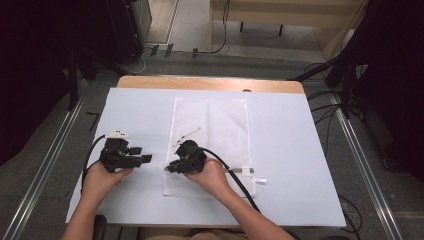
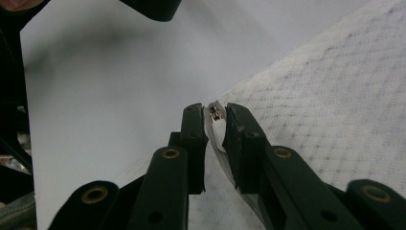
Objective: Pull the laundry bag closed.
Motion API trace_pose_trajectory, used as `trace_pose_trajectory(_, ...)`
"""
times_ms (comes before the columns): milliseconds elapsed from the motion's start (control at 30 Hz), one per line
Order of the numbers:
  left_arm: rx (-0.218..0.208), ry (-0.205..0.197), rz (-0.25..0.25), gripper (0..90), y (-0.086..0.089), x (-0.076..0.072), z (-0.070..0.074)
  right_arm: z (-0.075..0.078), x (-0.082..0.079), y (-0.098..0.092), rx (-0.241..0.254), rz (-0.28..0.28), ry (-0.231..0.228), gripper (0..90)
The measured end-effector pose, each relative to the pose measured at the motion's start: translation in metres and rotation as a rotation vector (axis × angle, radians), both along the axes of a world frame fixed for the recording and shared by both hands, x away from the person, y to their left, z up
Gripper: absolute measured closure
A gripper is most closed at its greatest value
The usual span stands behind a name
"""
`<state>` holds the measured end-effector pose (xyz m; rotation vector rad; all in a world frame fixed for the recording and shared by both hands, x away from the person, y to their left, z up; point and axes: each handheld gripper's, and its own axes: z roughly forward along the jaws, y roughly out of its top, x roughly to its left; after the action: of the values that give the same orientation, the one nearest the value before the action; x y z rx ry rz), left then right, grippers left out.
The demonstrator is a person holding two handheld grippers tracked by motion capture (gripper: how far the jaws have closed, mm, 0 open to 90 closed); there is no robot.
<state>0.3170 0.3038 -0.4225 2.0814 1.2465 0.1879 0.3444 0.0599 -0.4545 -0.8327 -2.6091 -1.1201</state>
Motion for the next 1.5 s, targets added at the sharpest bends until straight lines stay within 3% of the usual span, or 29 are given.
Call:
trace_pose_trajectory(167, 0.003, 0.0, -0.001, 42.4, 0.0, 0.0, 0.0, -0.005, 0.0, 0.004, -0.009, 0.014, 0.015, 79.2)
trace_pose_trajectory(267, 0.005, 0.001, 0.001, 42.4, 0.0, 0.0, 0.0, -0.005, -0.001, 0.004, -0.013, 0.016, 0.005, 83.8)
trace_pose_trajectory(367, 0.003, -0.004, -0.003, 42.4, 0.0, 0.0, 0.0, -0.009, -0.005, 0.007, -0.048, 0.045, 0.001, 90.0)
trace_pose_trajectory(500, 0.005, 0.0, 0.0, 42.4, 0.0, 0.0, 0.0, -0.01, -0.01, 0.011, -0.047, 0.054, -0.024, 90.0)
trace_pose_trajectory(533, 0.003, 0.002, -0.003, 42.4, 0.0, 0.0, 0.0, -0.008, -0.01, 0.011, -0.037, 0.05, -0.066, 87.9)
trace_pose_trajectory(600, 0.001, -0.003, -0.002, 42.4, 0.0, -0.001, 0.0, -0.006, -0.01, 0.009, -0.026, 0.044, -0.077, 87.8)
trace_pose_trajectory(700, 0.006, 0.002, 0.0, 42.4, 0.001, 0.0, 0.0, -0.001, -0.003, 0.002, -0.001, 0.014, -0.065, 86.1)
trace_pose_trajectory(933, 0.005, 0.003, -0.004, 42.4, 0.0, 0.0, 0.0, -0.006, 0.003, 0.002, -0.031, 0.002, -0.066, 77.4)
trace_pose_trajectory(1033, 0.005, 0.001, -0.001, 42.4, 0.0, 0.0, 0.0, -0.008, 0.004, 0.003, -0.028, 0.012, -0.032, 76.9)
trace_pose_trajectory(1500, 0.007, 0.002, -0.006, 42.5, -0.001, 0.0, 0.0, -0.01, -0.005, 0.009, -0.042, 0.049, -0.095, 82.0)
